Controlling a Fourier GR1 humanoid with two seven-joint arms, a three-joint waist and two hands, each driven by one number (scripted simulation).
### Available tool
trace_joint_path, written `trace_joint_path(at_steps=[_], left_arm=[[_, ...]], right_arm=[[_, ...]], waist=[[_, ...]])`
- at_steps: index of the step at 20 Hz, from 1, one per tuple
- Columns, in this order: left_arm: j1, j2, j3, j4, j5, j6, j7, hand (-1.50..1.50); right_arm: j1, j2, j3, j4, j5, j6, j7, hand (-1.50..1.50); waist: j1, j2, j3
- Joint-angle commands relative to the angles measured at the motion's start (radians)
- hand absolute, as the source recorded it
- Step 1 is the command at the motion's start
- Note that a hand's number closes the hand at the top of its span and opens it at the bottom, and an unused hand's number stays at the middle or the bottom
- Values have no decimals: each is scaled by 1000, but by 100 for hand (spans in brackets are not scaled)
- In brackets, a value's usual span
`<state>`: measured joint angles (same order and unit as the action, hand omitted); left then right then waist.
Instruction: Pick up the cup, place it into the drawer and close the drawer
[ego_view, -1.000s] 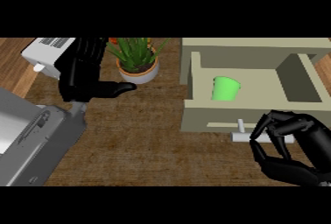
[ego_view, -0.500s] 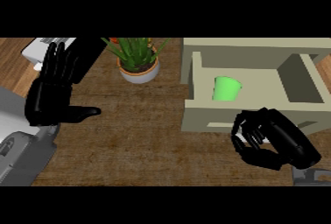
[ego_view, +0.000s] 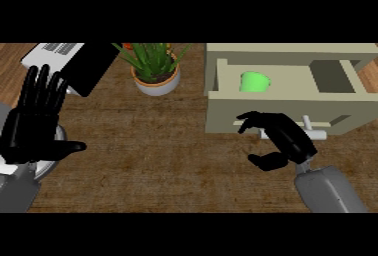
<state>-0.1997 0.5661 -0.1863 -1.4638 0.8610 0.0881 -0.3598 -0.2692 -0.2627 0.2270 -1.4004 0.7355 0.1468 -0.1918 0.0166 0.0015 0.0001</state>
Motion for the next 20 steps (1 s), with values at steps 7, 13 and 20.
trace_joint_path(at_steps=[7,13,20], left_arm=[[111,-2,97,-1,-19,-152,-26,-150],[159,-18,157,0,-35,-199,-13,-150],[111,-68,121,39,-71,-214,-25,-150]], right_arm=[[-265,65,-85,569,89,-144,-163,-150],[-404,43,-167,779,61,-118,-265,-150],[-622,7,-242,1093,61,-125,-339,-150]], waist=[[9,6,1],[3,3,0],[37,19,2]])
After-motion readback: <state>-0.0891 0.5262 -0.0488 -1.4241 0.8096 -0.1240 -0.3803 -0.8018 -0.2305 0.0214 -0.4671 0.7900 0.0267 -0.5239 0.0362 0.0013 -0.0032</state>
